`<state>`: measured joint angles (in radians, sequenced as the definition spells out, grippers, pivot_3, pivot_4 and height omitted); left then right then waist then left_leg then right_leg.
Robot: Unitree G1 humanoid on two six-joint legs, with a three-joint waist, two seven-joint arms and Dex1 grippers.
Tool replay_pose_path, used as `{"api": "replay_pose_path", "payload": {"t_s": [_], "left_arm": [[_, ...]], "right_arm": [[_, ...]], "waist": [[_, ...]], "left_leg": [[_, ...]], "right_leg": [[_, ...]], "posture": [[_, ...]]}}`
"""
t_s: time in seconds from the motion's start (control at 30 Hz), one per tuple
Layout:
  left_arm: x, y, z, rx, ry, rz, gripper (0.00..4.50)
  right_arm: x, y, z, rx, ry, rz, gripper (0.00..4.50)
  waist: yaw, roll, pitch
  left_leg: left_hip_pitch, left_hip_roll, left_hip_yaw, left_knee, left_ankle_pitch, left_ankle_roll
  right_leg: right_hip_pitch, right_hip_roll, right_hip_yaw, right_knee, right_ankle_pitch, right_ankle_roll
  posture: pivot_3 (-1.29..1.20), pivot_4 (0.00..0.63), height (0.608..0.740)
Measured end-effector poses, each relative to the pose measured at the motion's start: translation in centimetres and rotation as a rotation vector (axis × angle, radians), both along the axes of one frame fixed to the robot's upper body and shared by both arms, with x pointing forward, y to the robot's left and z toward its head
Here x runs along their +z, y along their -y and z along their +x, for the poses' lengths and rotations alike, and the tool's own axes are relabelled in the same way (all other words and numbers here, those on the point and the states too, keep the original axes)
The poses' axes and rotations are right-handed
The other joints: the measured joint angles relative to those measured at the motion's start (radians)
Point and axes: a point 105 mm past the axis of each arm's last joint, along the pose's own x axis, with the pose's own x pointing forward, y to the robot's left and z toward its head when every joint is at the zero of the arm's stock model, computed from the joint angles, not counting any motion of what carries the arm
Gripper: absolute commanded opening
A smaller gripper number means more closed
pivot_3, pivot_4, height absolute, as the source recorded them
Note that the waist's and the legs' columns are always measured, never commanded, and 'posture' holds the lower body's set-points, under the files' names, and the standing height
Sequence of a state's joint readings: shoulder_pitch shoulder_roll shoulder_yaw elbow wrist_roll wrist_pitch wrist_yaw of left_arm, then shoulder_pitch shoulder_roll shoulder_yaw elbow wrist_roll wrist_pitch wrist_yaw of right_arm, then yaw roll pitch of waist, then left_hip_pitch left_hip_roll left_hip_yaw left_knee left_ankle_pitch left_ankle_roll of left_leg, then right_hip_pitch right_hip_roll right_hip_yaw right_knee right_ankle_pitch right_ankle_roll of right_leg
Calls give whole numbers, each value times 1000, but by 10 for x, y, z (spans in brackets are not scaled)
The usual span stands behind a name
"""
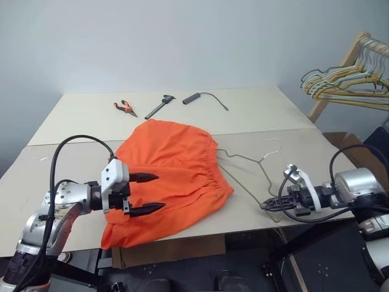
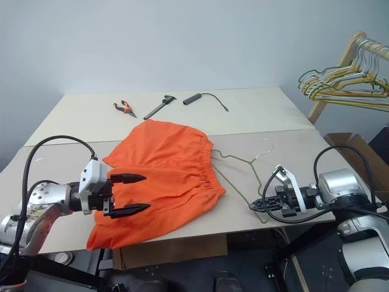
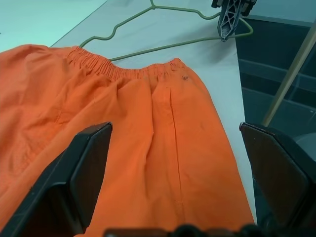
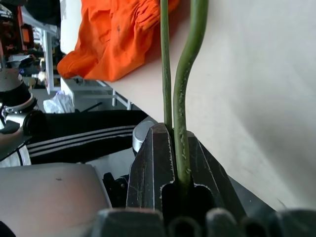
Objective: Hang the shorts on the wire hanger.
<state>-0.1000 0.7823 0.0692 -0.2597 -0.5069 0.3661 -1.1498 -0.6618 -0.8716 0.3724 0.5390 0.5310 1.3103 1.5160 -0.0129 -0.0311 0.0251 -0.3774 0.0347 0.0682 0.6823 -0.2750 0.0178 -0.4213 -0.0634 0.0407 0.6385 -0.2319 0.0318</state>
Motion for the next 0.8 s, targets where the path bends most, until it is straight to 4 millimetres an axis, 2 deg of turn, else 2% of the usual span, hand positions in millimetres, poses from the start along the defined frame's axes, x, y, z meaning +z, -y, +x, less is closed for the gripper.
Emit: {"api": "replay_pose_path", "payload": {"t_s": [0.27,0.47,0.8], "left_arm": [[-1,6,0,-11,4,-2,4493],[-2,8,1,-5,11,4,4493],[1,10,1,3,22,7,4493]], "right_arm": [[1,-23,31,52,44,-28,0],[-15,-27,43,46,40,-85,0],[-3,-46,64,65,142,-62,0]], "waist": [[3,0,0],[18,0,0],[26,1,0]], "left_leg": [[0,0,1,0,0,0],[0,0,1,0,0,0],[0,0,1,0,0,0]], "right_leg": [[0,0,1,1,0,0],[-1,0,1,2,0,0],[-1,1,0,3,0,-1]], "posture": [[90,0,740],[111,0,740],[122,0,740]]}}
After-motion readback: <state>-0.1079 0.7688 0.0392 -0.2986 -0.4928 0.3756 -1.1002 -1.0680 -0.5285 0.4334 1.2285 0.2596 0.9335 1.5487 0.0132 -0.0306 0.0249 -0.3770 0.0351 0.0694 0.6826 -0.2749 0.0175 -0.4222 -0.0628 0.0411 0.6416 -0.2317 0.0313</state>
